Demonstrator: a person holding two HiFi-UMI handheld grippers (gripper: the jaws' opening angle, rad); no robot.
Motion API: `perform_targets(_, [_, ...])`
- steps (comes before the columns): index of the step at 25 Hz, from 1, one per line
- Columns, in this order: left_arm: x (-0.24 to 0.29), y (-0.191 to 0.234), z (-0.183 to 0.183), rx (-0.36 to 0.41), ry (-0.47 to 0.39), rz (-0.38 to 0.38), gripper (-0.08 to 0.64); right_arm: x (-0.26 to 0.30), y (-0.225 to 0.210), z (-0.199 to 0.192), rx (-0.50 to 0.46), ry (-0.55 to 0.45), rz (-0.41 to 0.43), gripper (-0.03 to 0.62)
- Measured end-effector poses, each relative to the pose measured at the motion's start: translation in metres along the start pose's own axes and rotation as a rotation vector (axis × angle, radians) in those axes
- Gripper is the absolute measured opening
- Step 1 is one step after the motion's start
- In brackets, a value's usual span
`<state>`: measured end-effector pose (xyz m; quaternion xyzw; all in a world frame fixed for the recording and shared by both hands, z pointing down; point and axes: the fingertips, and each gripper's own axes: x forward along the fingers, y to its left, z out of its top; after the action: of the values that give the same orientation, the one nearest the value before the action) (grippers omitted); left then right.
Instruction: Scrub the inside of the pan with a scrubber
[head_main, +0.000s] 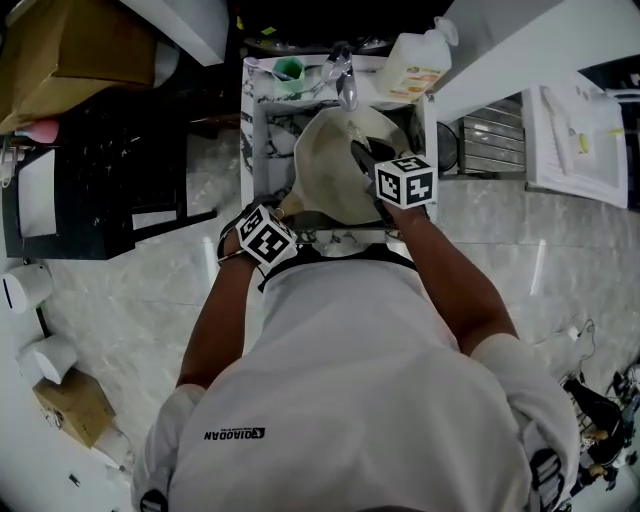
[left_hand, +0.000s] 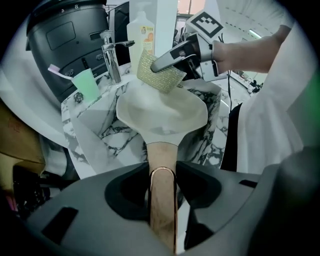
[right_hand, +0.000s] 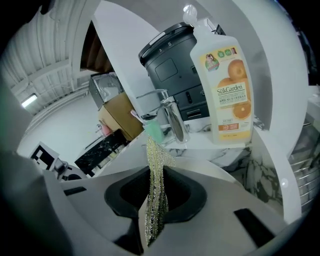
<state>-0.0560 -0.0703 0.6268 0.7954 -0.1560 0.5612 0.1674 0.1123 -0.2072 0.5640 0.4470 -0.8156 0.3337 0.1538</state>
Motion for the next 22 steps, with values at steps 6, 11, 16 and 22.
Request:
perform_targets(6, [0.001,0.0,-0.001,-0.034,-0.024,-0.03,0.172,0.023,-0.048,-0.001,-0.081,0.024,-0.207,0.078])
perform_targets(11, [0.001,0.0,-0.002,-0.062,-0.035,-0.063,0.172,0.046,-0.059,-0.001,-0.142,0.036,-0.225,0.08])
perform_targets(16, [0.001,0.001,-0.002,-0.075,-0.043,-0.073,0.172,0.071,-0.064,-0.011,-0.173,0.09,-0.238,0.08])
perform_targets(22, [0.002,0.001,-0.003,-0.076,-0.039,-0.074,0.172,0.099,-0.054,-0.018,-0.16,0.122,-0.189,0.088])
